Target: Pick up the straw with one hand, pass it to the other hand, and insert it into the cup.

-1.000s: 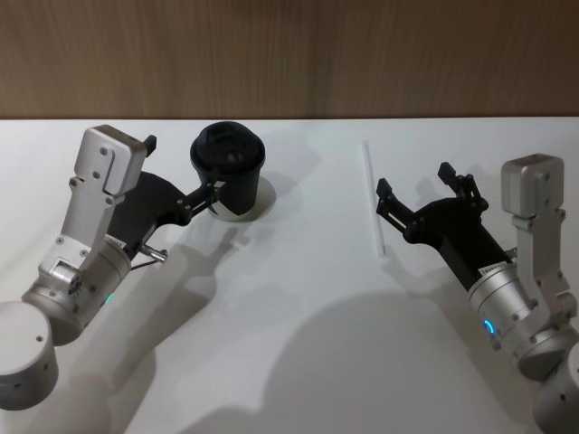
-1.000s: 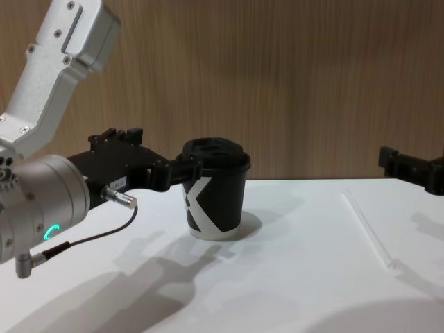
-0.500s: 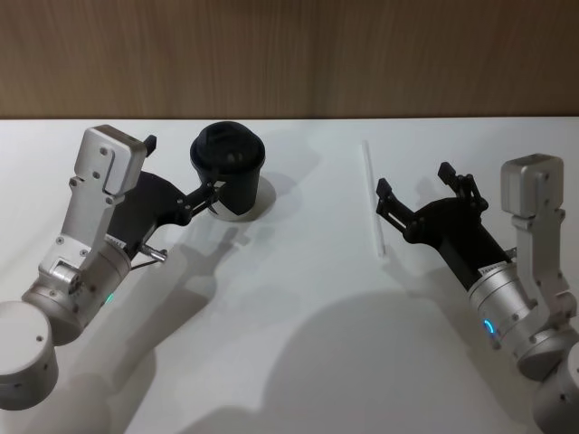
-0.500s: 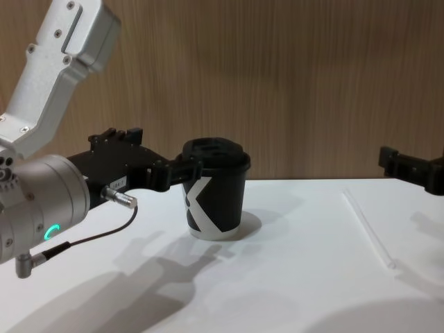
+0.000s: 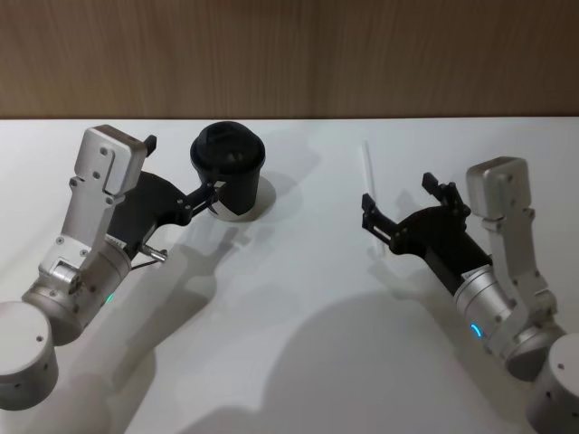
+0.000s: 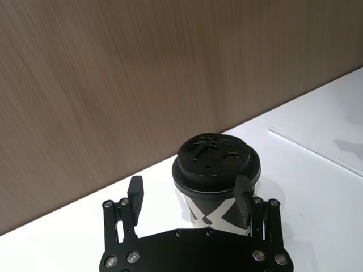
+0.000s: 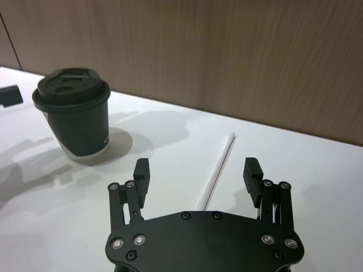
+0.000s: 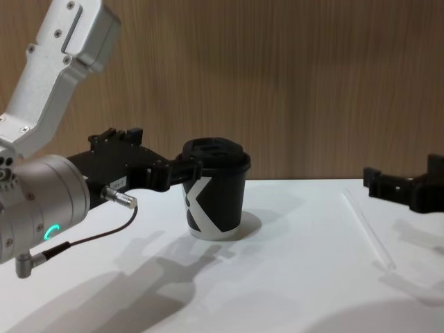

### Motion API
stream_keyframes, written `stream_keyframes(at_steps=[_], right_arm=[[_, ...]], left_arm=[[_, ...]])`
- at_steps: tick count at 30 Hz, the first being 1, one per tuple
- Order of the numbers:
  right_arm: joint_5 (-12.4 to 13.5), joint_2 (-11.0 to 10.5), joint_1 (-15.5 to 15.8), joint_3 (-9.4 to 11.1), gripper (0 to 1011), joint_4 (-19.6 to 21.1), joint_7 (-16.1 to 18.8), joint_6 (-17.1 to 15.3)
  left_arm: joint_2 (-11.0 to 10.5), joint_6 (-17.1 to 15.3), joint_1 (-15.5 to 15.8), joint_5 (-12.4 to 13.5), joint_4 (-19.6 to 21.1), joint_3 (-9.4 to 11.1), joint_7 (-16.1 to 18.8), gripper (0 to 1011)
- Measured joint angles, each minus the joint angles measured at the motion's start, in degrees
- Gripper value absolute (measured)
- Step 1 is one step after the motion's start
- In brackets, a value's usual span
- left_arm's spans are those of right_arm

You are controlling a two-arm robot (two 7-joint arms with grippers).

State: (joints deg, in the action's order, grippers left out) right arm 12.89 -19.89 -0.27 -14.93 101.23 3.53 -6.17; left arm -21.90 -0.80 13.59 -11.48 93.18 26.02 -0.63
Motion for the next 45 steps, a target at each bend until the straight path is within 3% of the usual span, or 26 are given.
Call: stream_keyframes(at_steps=[9, 22, 45], right_arm=[[-1.60, 0.34, -0.80, -1.00, 1001, -0.79, -0.28, -4.28], [-2.50, 1.87, -1.49, -0.93, 1001, -1.73, -1.59, -8.25], [-3.86, 3.98, -5.21, -1.07, 1001, -6.94, -1.23, -10.79]], left_arm=[[0.00, 0.00, 0.00, 0.00, 0.00, 0.00, 0.00, 1003], [0.00, 0.00, 0.00, 0.00, 0.00, 0.00, 0.00, 1003], [0.00, 0.00, 0.00, 0.00, 0.00, 0.00, 0.00, 1003]])
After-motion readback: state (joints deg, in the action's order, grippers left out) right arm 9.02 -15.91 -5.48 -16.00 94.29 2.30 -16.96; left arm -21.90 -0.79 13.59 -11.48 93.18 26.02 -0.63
